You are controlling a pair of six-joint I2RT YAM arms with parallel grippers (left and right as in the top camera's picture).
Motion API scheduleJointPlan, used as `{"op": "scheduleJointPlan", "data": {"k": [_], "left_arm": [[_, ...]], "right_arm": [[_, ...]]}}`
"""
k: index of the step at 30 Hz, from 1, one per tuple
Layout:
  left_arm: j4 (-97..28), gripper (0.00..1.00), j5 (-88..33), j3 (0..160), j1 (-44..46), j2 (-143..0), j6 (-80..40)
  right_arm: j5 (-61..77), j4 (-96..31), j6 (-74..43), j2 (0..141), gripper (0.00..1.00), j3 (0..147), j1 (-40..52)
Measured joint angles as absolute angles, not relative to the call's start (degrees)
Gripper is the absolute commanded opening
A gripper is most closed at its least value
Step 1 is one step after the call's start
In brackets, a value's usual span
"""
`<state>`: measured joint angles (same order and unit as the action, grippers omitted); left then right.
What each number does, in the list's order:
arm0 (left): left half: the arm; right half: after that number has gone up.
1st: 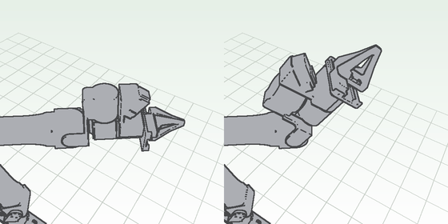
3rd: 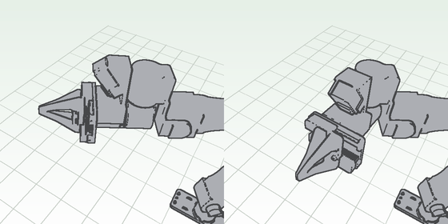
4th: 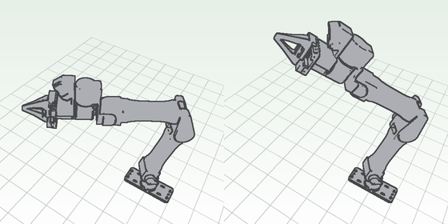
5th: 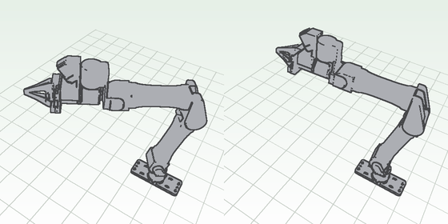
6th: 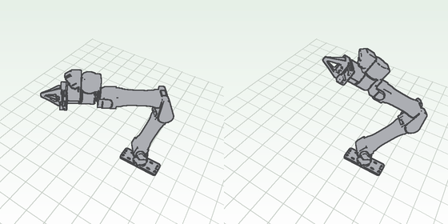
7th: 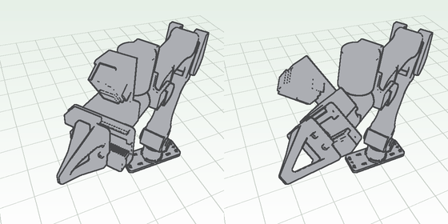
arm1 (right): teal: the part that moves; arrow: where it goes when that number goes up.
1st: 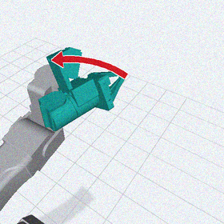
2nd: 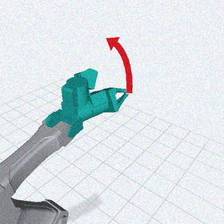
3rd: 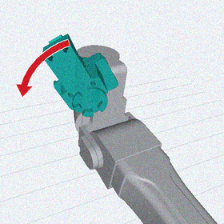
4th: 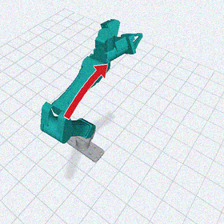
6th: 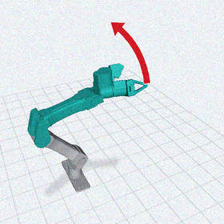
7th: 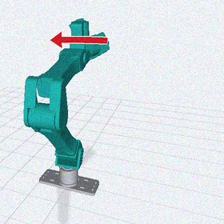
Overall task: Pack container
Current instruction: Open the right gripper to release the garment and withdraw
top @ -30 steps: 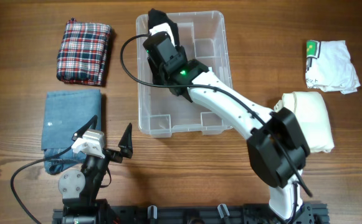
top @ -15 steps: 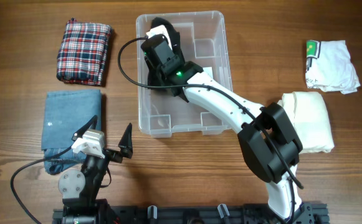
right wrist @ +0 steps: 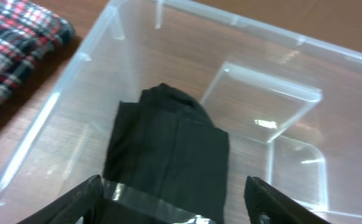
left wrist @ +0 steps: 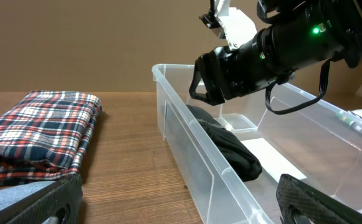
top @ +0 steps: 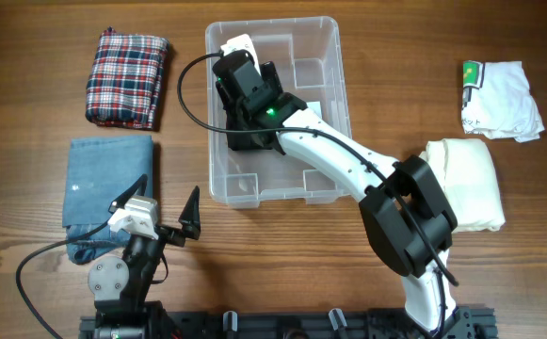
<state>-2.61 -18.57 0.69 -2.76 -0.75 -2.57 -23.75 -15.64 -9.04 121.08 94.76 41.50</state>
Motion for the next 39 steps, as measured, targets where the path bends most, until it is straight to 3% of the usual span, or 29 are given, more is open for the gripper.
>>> {"op": "scheduleJointPlan", "data": {"k": [10, 20, 24, 29, 39], "left_arm": [[-2.6, 1.0, -18.6, 0.7, -2.8, -0.8, -2.6], [-2.6, 1.0, -18.6, 0.7, -2.8, -0.8, -2.6], [-2.6, 1.0, -18.6, 0.7, -2.8, -0.8, -2.6], [-2.6, 1.0, -18.6, 0.7, -2.8, -0.8, -2.6], [-2.6, 1.0, -18.6, 0.7, -2.8, -0.8, -2.6]], "right_arm": [[-29.9, -24.6, -9.1, 110.6, 0.89, 94.8, 37.7], [-29.5, -44.0, -9.8, 92.1, 0.93, 95.5, 12.8], [-24.7, -48.2, -9.8, 92.5, 0.97, 95.2, -2.4], [-13.8, -44.5, -7.2, 96.3, 1.0, 94.8, -18.1], [-0.4, -41.6, 0.6, 110.3, 1.0, 94.7, -25.7]]}}
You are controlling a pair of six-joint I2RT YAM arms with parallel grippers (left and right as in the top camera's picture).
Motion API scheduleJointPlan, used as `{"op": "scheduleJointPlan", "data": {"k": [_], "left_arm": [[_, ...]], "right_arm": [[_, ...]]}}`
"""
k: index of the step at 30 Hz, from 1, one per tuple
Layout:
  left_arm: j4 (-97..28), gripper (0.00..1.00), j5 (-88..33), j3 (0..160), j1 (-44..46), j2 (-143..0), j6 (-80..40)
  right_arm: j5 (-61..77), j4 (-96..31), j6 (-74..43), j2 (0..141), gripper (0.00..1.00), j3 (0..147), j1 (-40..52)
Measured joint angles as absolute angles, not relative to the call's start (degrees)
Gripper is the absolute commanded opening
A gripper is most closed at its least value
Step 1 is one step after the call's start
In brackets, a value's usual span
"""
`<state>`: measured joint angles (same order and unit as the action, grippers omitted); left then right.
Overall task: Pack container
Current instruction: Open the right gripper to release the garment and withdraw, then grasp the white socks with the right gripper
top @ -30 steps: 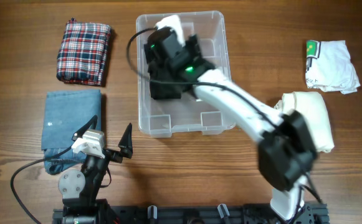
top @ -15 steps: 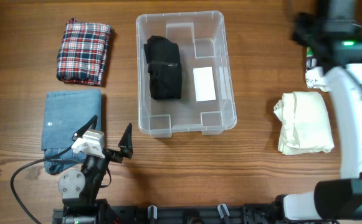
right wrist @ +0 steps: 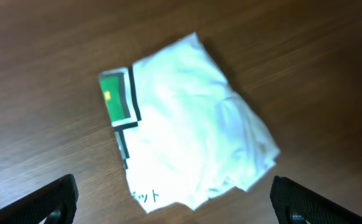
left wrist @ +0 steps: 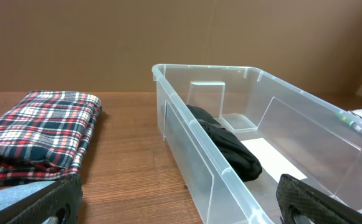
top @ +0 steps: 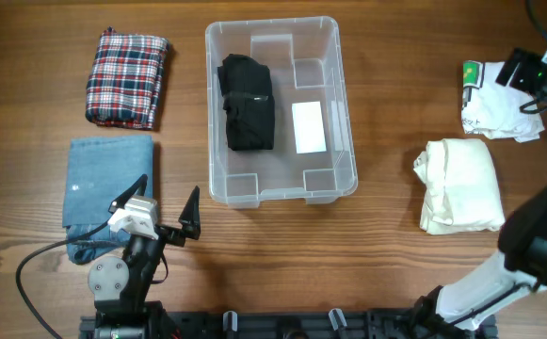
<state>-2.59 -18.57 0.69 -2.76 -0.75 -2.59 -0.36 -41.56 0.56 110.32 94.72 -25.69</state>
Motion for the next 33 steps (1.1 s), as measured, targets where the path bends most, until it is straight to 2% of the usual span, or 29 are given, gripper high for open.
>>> {"op": "scheduleJointPlan", "data": {"k": [10, 13, 15, 17, 19, 20, 26, 33], "left_arm": [[-2.6, 1.0, -18.6, 0.7, -2.8, -0.8, -2.6], [-2.6, 1.0, -18.6, 0.7, -2.8, -0.8, -2.6], [-2.6, 1.0, -18.6, 0.7, -2.8, -0.8, -2.6], [-2.6, 1.0, -18.6, 0.7, -2.8, -0.8, -2.6], [-2.6, 1.0, -18.6, 0.7, -2.8, -0.8, -2.6], [-2.6, 1.0, -18.6, 0.7, -2.8, -0.8, -2.6], [-2.6, 1.0, -18.6, 0.7, -2.8, -0.8, -2.6], [-2.6, 1.0, -18.6, 0.7, -2.8, -0.8, -2.6]], "right_arm": [[11.2, -36.1, 1.5, 115.2, 0.99, 94.0, -33.4], [12.0, -35.9, 3.2, 115.6, 0.91, 94.0, -35.3], [12.3, -35.4, 3.9, 116.4, 0.8, 94.0, -35.6], [12.8, -34.5, 4.5, 118.0, 0.38, 94.0, -35.4], [13.1, -32.4, 4.1, 119.3, 0.14, 94.0, -35.3], [13.1, -31.1, 3.7, 120.0, 0.09, 94.0, -35.2], [10.5, -23.7, 1.2, 122.3, 0.04, 94.0, -35.2], [7.9, -20.1, 0.9, 125.2, 0.04, 94.0, -35.2]]}}
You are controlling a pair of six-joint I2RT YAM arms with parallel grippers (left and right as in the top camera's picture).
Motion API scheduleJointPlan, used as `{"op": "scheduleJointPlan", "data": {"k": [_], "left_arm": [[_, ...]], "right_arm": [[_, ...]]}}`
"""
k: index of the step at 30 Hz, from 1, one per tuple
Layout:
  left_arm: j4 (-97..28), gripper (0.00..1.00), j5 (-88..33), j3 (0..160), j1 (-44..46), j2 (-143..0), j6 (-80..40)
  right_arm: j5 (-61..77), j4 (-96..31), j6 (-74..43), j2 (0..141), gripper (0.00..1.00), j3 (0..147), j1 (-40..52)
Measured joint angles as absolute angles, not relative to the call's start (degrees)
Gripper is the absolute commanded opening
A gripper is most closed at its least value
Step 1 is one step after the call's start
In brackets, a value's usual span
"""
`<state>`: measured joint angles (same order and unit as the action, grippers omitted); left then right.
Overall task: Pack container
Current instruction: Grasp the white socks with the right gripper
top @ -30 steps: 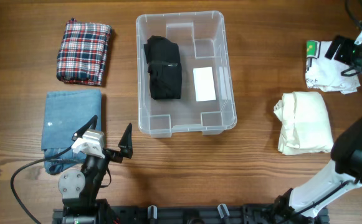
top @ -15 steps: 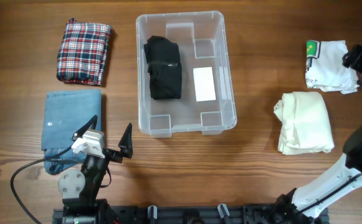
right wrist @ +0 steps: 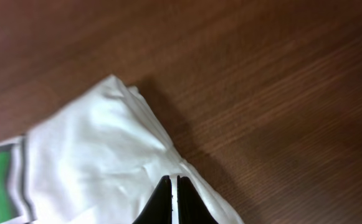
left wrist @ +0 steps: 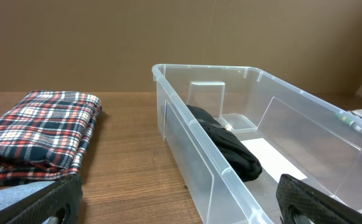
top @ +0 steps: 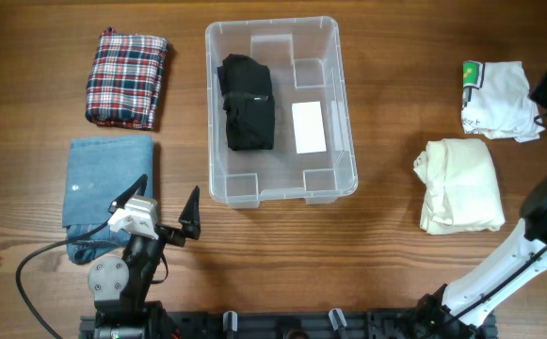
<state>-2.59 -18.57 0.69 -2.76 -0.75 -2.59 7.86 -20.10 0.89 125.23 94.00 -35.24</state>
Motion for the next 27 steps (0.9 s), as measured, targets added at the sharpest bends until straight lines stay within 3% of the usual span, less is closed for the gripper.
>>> {"op": "scheduleJointPlan", "data": {"k": [13, 20, 27], "left_arm": [[-2.6, 1.0, -18.6, 0.7, -2.8, -0.8, -2.6], [-2.6, 1.0, -18.6, 0.7, -2.8, -0.8, -2.6], [-2.6, 1.0, -18.6, 0.7, -2.8, -0.8, -2.6]], "right_arm": [[8.2, -22.8, -3.1, 130.2, 0.04, 94.3, -35.2], [18.2, -26.0, -11.1, 130.2, 0.04, 94.6, -34.9], [26.0, -26.4, -16.5, 129.9, 0.22, 94.6, -33.5]]}}
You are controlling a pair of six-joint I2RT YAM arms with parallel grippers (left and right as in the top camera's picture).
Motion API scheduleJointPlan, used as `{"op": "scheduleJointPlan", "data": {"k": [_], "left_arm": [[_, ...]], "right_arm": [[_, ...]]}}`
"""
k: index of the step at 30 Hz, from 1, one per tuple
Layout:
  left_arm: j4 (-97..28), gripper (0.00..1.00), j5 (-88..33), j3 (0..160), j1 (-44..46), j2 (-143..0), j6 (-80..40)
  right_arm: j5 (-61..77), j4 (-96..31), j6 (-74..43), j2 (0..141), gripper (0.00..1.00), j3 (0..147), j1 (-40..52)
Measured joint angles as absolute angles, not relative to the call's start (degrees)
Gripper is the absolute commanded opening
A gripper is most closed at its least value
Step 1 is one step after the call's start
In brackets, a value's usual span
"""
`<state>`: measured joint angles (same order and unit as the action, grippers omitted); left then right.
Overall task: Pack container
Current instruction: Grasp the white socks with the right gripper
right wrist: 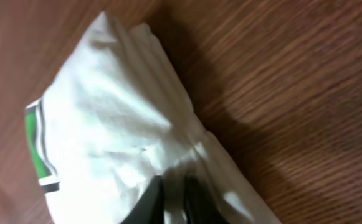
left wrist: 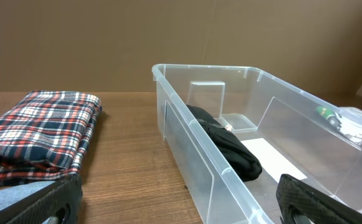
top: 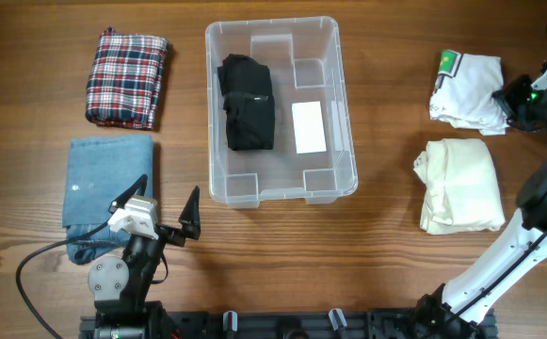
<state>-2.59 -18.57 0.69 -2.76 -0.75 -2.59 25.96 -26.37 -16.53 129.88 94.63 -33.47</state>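
The clear plastic container (top: 345,113) stands at the middle back, with a folded black garment (top: 248,102) in its left half; it shows too in the left wrist view (left wrist: 227,148). At the far right my right gripper (top: 516,100) is shut on the edge of a bunched white garment (top: 467,88) with a green patch; its fingers (right wrist: 157,200) pinch the cloth (right wrist: 106,124). My left gripper (top: 167,218) stands open near the front left, nothing between its fingers (left wrist: 181,208).
A white card (top: 309,127) lies in the container beside the black garment. A cream folded cloth (top: 461,184) lies at the right. A plaid cloth (top: 127,77) is at the back left, with folded denim (top: 106,184) in front of it.
The white garment has shifted left toward the container and bunched up, with my right gripper still shut on its edge. It now shows beyond the container in the left wrist view. The left arm is unmoved.
My right gripper was open over the black garment lying inside the container. Then it hung open above the white garment at the far right. Then it was shut at that garment's right edge, and now the garment sits further left in its grip.
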Motion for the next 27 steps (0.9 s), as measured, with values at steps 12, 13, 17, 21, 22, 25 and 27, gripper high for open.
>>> {"op": "scheduleJointPlan", "data": {"k": [12, 13, 17, 21, 22, 25, 27], "left_arm": [[-2.6, 1.0, -18.6, 0.7, -2.8, -0.8, -2.6], [-2.6, 1.0, -18.6, 0.7, -2.8, -0.8, -2.6], [-2.6, 1.0, -18.6, 0.7, -2.8, -0.8, -2.6], [-2.6, 1.0, -18.6, 0.7, -2.8, -0.8, -2.6], [-2.6, 1.0, -18.6, 0.7, -2.8, -0.8, -2.6], [-2.6, 1.0, -18.6, 0.7, -2.8, -0.8, -2.6], [-2.6, 1.0, -18.6, 0.7, -2.8, -0.8, -2.6]], "right_arm": [[25.8, -26.4, -2.0, 122.6, 0.76, 95.3, -33.5], [25.7, -26.9, -0.4, 122.7, 0.79, 95.3, -33.5], [25.7, -28.8, 7.6, 123.1, 0.89, 95.3, -33.5], [26.0, -29.6, 12.4, 125.0, 0.93, 95.3, -33.5], [26.1, -29.6, 12.5, 125.2, 0.93, 95.3, -33.5], [26.2, -29.7, 14.5, 127.8, 0.94, 95.3, -33.5], [26.2, -29.8, 14.9, 128.7, 0.95, 95.3, -33.5]]}}
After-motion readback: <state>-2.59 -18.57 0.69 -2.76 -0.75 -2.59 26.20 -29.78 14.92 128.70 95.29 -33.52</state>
